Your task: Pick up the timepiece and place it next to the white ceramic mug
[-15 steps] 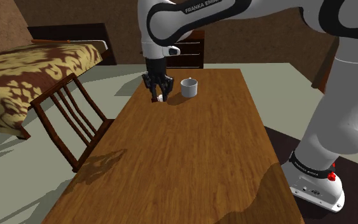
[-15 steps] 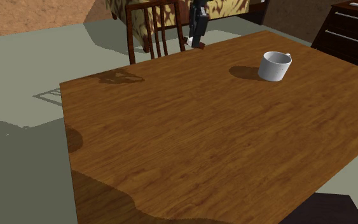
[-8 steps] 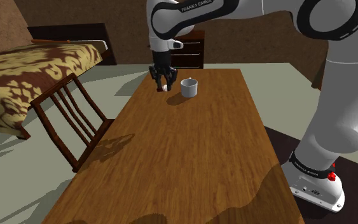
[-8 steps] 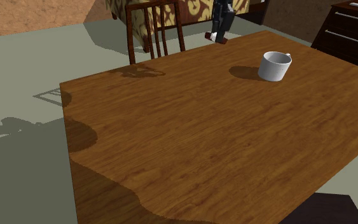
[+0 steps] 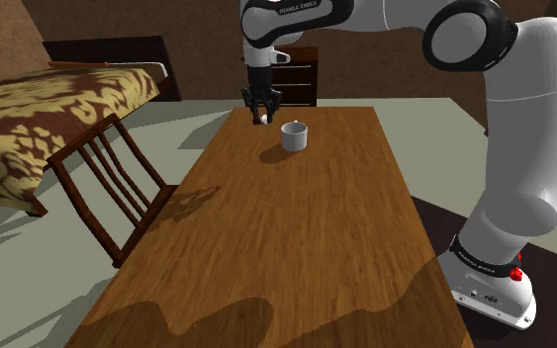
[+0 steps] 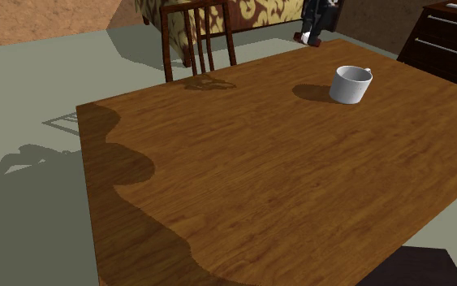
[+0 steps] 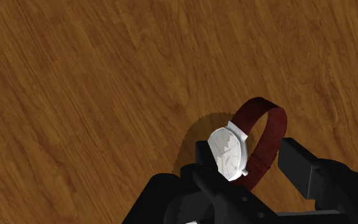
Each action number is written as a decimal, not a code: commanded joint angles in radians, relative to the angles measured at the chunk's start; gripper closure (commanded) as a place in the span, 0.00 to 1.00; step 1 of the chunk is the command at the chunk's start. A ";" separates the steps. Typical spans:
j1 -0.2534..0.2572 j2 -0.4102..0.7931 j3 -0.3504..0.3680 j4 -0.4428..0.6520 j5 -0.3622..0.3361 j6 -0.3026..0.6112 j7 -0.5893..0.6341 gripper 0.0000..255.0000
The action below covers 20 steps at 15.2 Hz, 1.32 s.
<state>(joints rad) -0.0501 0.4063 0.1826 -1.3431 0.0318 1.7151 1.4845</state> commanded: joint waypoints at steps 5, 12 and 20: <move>-0.018 0.040 -0.010 -0.002 -0.003 0.039 -0.032 1.00; -0.020 0.047 -0.012 -0.086 -0.003 0.129 -0.038 1.00; -0.020 0.069 -0.014 -0.160 -0.005 0.225 -0.043 1.00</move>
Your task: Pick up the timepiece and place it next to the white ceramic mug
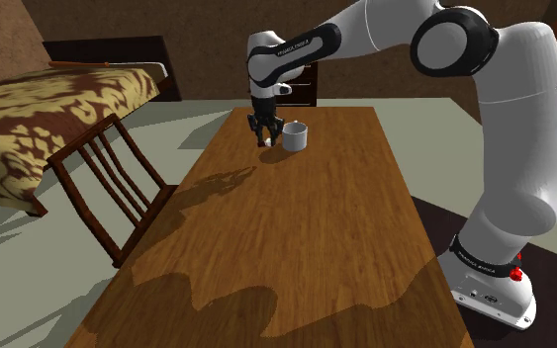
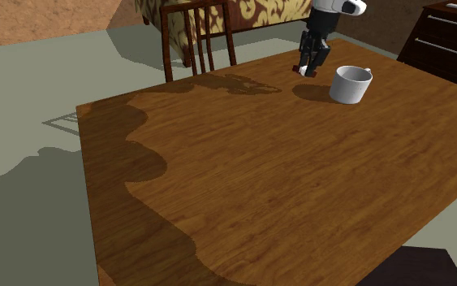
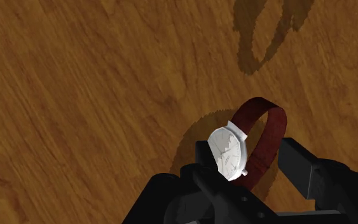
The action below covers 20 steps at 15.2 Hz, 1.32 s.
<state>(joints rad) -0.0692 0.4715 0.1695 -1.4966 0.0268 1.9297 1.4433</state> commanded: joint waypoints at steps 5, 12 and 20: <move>0.000 0.024 -0.002 -0.044 -0.002 0.068 -0.005 1.00; 0.000 0.036 -0.003 -0.059 -0.003 0.095 -0.006 1.00; 0.000 0.036 -0.003 -0.059 -0.003 0.095 -0.006 0.00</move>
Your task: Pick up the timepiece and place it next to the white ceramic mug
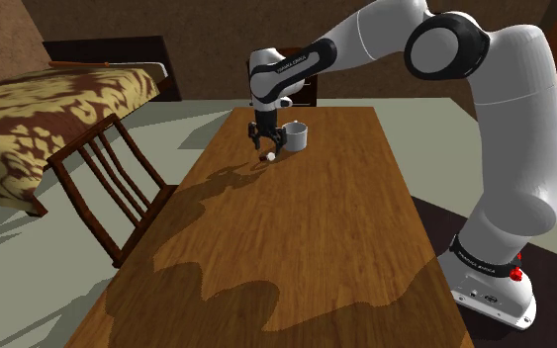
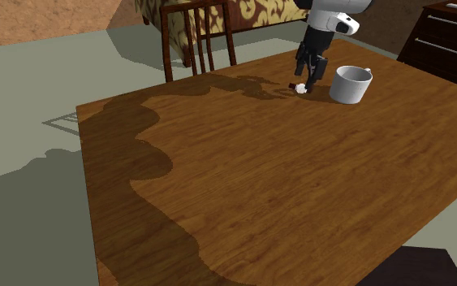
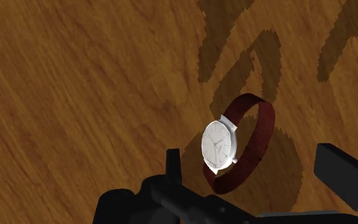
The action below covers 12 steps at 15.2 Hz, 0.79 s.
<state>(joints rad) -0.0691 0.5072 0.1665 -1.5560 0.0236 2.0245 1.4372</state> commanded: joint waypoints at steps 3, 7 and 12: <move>-0.003 -0.019 0.001 0.038 0.002 -0.058 -0.001 0.00; -0.006 -0.033 0.001 0.079 0.004 -0.112 -0.002 0.00; -0.006 -0.033 0.001 0.079 0.004 -0.112 -0.002 0.00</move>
<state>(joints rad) -0.0752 0.4746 0.1672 -1.4772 0.0271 1.9133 1.4354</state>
